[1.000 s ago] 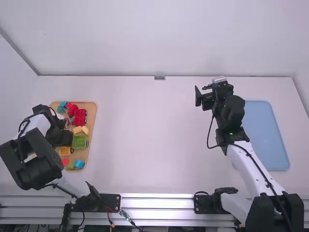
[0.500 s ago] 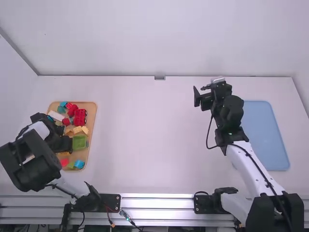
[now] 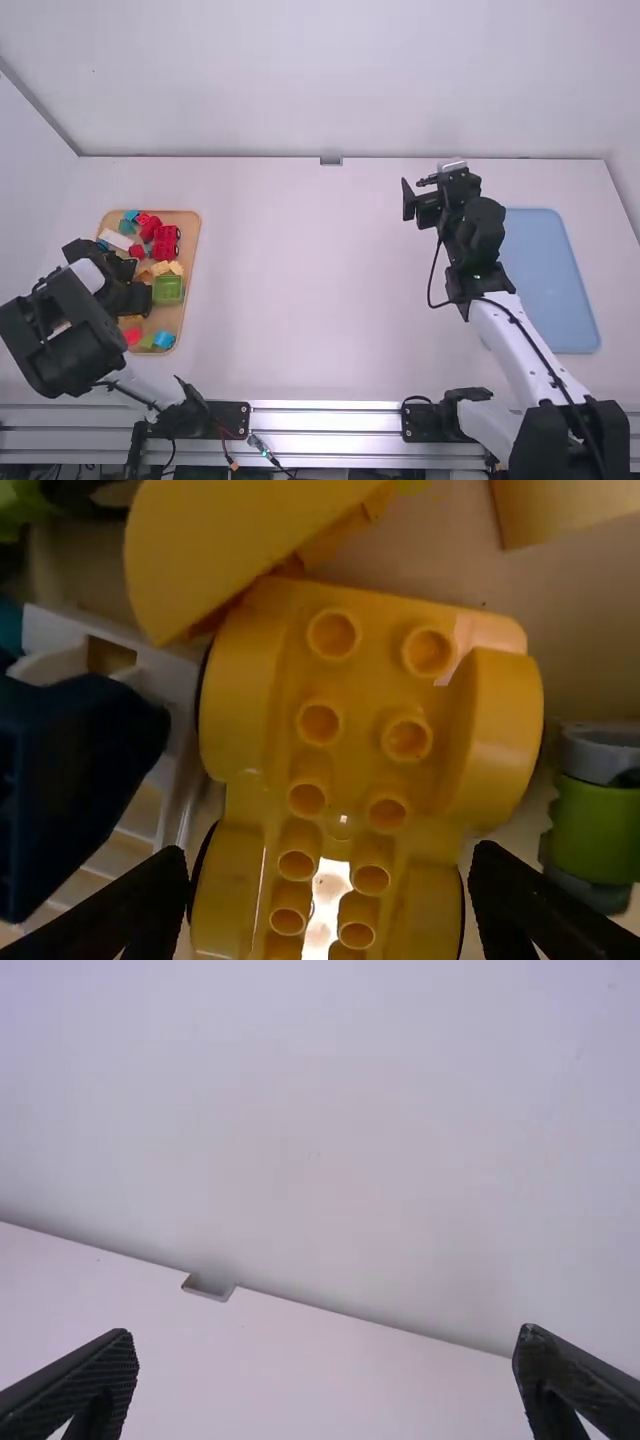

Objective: Assemble lego blocks to make yellow taxi

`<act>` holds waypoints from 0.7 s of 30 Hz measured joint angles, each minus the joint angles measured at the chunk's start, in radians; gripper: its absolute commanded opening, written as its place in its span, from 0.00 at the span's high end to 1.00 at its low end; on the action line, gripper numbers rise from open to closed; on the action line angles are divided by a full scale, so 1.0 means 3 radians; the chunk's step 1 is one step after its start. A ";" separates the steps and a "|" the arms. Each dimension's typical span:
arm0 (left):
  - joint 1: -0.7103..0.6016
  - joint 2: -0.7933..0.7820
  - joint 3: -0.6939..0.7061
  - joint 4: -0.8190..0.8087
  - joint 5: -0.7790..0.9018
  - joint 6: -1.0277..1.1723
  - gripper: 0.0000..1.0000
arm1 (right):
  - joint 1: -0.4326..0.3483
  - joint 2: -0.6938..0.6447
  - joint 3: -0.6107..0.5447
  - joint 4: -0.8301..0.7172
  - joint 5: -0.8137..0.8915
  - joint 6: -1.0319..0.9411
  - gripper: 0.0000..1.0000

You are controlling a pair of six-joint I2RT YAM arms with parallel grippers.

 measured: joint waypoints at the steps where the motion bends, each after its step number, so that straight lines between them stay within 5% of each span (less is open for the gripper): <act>1: -0.0001 0.0000 -0.0018 0.0014 -0.0014 0.0000 0.25 | -0.0005 0.0000 0.0000 0.0001 -0.0004 0.0000 0.01; 11: -0.0027 0.0000 -0.0130 0.0060 0.0144 0.0039 0.28 | -0.0011 0.0000 0.0000 0.0055 0.0006 0.0003 0.01; 15: -0.0027 0.0000 -0.0142 0.0117 0.0195 0.0041 0.45 | -0.0011 0.0000 0.0000 0.0071 0.0003 0.0001 0.01; 21: -0.0027 -0.0003 -0.0141 0.0161 0.0200 0.0005 0.50 | -0.0011 0.0000 0.0000 0.0069 -0.0011 -0.0001 0.01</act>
